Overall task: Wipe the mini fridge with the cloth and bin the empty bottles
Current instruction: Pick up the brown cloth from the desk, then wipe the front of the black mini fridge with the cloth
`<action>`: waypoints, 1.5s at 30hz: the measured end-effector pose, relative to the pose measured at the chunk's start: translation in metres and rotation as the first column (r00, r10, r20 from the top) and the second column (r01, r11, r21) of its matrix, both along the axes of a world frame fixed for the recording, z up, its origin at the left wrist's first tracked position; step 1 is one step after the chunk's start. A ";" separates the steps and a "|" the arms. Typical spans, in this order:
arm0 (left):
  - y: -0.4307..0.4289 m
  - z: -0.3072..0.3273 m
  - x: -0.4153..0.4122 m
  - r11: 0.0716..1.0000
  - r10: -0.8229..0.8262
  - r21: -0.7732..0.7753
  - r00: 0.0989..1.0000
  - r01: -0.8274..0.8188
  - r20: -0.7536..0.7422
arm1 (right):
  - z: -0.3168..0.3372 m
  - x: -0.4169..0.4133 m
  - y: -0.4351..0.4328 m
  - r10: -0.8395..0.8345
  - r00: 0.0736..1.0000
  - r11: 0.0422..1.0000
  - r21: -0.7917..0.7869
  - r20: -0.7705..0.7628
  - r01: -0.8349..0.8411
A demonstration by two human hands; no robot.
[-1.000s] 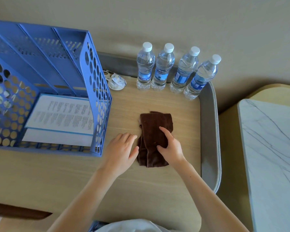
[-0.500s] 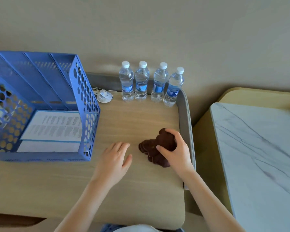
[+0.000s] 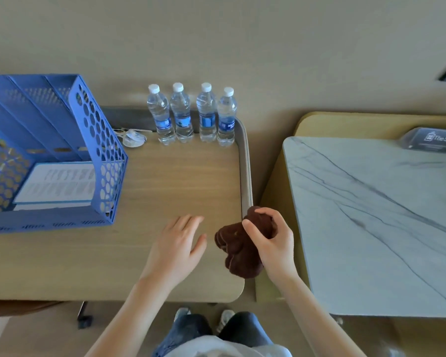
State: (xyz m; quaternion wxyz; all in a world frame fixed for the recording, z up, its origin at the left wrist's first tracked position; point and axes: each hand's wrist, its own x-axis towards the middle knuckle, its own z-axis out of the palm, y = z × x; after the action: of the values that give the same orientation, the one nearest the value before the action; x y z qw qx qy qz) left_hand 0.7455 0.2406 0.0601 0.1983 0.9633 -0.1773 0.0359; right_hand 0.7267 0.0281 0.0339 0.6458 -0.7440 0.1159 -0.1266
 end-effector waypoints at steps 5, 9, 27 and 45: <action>-0.003 0.008 -0.019 0.997 -0.074 -0.027 0.997 0.074 0.001 | 0.003 -0.040 -0.001 -0.095 0.995 0.995 0.009 0.010 0.095; 0.004 0.008 -0.034 0.987 -0.154 -0.039 0.988 0.153 -0.001 | 0.007 -0.075 0.008 -0.186 0.982 0.982 0.006 0.032 0.186; -0.001 -0.007 -0.184 0.717 -0.696 -0.071 0.717 0.693 -0.031 | -0.001 -0.349 0.093 -0.754 0.654 0.656 -0.008 -0.062 0.755; -0.178 -0.002 -0.442 0.007 -1.000 -0.066 0.009 0.998 0.028 | 0.006 -0.646 0.077 -0.997 -0.058 -0.054 -0.083 -0.043 0.995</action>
State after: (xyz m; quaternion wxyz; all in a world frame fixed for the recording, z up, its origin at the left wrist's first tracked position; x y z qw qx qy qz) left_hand 0.3035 0.0630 0.0586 0.2005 0.5526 -0.7998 -0.1213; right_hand 0.0805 0.1047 0.0396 0.3363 -0.4406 0.6468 -0.5238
